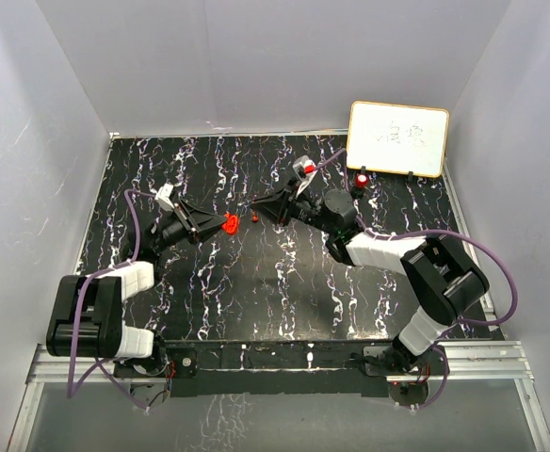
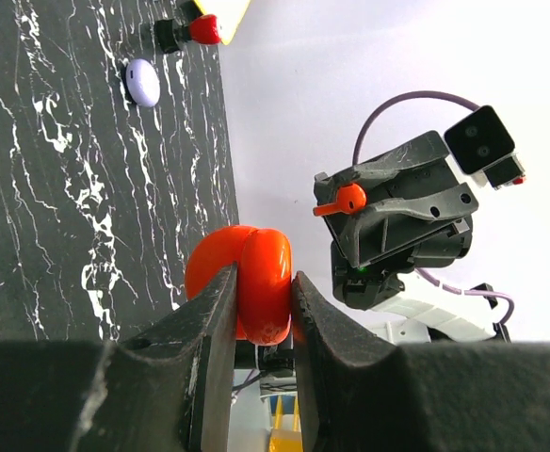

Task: Insert the wireless bluetooth earbuds into the charging case
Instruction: Pick up the earbud from the center of the board, then place the earbud in the charging case.

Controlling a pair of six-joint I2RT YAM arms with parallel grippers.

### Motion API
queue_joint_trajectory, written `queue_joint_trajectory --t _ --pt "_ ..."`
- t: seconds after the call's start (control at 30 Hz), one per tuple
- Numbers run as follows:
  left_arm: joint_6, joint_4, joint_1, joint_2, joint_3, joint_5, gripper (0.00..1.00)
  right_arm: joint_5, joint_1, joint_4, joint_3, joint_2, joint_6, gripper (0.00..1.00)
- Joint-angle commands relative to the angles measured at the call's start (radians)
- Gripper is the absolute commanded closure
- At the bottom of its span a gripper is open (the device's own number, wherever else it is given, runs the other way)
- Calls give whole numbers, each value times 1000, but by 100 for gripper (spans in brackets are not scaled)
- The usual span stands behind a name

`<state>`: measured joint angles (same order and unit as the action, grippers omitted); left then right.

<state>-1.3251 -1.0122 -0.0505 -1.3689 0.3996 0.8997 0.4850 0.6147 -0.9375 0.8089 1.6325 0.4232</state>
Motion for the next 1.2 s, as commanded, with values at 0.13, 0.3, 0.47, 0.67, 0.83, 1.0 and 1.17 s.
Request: queue_joint_trajectory --t 0.13,0.3,0.47,0.67,0.83,1.0,1.17 --pt "-49 -90 -39 -29 48 -4 100 49 -3 -244 -22 0 63 100" --pt "-70 -113 -58 -35 53 -5 100 74 -3 -400 -65 26 72 100" --pt "-73 -110 -77 -27 65 -1 100 89 -3 -529 -91 56 89 100" --pt "-72 -103 -103 -31 78 -1 100 91 -4 -613 -103 80 106 100" --pt "-67 -103 -122 -39 83 -5 100 93 -3 -629 -104 88 107 100" --pt "-65 -105 -139 -47 92 -11 100 99 -3 -646 -106 97 115 100" --pt "-63 -97 -152 -48 100 -20 100 102 -2 -672 -111 102 131 100"
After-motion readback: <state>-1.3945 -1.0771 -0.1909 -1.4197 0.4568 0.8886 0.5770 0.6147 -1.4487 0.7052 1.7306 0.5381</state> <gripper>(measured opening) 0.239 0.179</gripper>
